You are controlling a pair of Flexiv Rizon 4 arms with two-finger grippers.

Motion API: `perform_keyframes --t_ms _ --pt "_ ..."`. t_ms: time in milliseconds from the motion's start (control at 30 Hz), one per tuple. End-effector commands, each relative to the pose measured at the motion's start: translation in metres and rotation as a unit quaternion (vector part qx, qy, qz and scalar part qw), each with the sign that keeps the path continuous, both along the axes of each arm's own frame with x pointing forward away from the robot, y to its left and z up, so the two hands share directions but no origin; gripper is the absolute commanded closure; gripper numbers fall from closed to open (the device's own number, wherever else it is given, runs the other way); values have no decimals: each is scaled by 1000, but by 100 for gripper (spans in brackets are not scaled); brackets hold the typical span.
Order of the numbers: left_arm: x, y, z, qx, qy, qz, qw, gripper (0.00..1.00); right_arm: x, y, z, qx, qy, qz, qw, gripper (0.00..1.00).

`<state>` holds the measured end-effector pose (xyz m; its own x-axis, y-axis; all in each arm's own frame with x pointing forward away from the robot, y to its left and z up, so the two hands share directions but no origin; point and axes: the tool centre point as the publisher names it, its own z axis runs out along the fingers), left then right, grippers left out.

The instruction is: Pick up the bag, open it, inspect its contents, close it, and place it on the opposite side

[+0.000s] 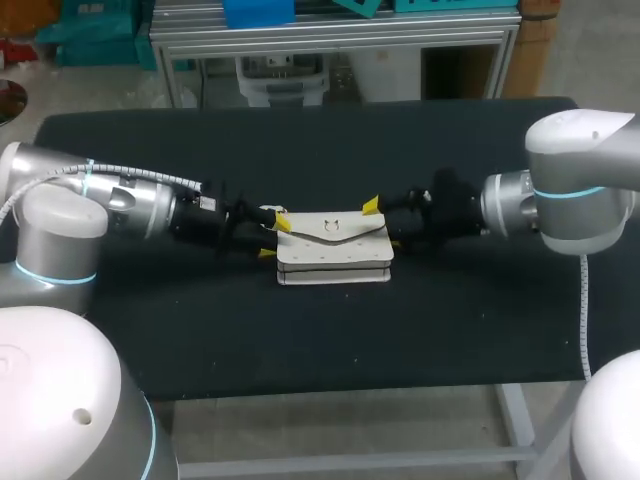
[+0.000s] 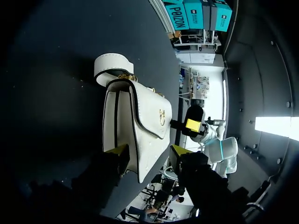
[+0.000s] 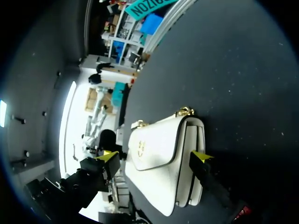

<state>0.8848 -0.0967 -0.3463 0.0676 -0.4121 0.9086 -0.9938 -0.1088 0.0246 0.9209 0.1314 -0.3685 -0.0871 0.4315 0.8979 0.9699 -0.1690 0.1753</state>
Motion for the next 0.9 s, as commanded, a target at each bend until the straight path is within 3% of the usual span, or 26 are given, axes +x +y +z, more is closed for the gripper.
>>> perform_keyframes --t_ms 33,233,267,333,767,900 --pt "-1 0 -1 -2 -1 2 1000 42 0 1 -4 3 -1 1 1000 0" --pt "-1 0 -1 -2 -1 2 1000 42 0 1 -4 3 -1 1 1000 0" --pt "-1 -13 -11 16 11 -22 1000 55 2 7 -21 -20 30 15 999 0" --pt "0 -14 -12 16 15 -22 1000 57 3 10 -22 -23 32 18 999 0" --pt "-1 -17 -8 19 10 -28 999 71 -6 -3 14 -25 -15 9 1000 0" --pt "-1 -17 -9 19 10 -26 999 69 -8 -2 17 -22 -28 3 999 0"
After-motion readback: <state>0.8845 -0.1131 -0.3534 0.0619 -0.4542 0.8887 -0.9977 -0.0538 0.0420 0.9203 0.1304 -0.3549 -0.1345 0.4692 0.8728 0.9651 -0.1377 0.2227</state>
